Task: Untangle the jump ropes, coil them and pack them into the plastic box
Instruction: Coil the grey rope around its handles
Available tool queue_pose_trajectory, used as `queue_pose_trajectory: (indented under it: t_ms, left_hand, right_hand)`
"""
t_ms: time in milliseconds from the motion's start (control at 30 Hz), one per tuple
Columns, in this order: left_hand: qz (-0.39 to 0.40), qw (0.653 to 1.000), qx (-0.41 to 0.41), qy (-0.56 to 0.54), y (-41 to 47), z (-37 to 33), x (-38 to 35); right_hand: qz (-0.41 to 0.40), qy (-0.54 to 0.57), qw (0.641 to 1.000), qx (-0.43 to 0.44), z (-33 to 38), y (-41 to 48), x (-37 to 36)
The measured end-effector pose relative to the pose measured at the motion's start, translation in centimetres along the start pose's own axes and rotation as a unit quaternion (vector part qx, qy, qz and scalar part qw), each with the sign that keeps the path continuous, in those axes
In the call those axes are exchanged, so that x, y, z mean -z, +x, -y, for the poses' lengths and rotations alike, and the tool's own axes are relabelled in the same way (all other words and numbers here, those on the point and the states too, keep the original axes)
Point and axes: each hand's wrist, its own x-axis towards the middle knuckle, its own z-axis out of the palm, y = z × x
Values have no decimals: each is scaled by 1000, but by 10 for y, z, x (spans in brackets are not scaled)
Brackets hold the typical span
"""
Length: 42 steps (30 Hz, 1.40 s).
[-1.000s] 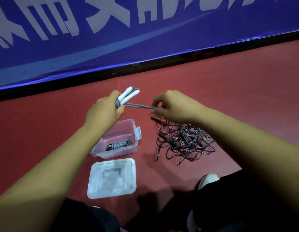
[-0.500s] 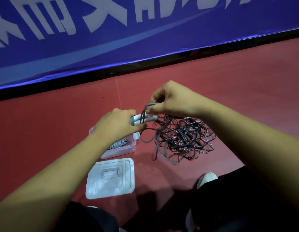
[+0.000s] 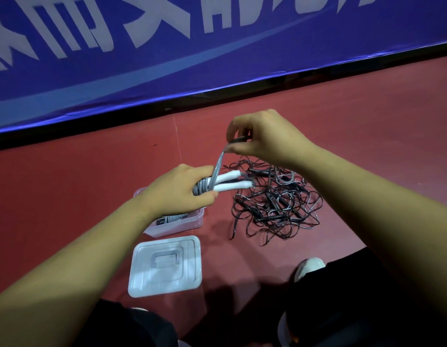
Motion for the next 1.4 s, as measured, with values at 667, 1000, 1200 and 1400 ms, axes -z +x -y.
queue_pose_trajectory:
  t_ms: [667, 1000, 1200, 1400]
  left_hand:
    - [-171, 912, 94, -362, 5, -7, 15]
    - [-296, 931, 196, -87, 4, 25, 22]
    - [-202, 949, 236, 51, 2, 29, 17]
    - [-113, 959, 218, 140, 4, 13, 3]
  right_hand:
    - [198, 342, 907, -145, -5, -6, -23]
    - [195, 215, 949, -123, 13, -7, -18]
    - [190, 159, 965, -90, 23, -8, -15]
    - [158, 189, 967, -61, 34, -8, -13]
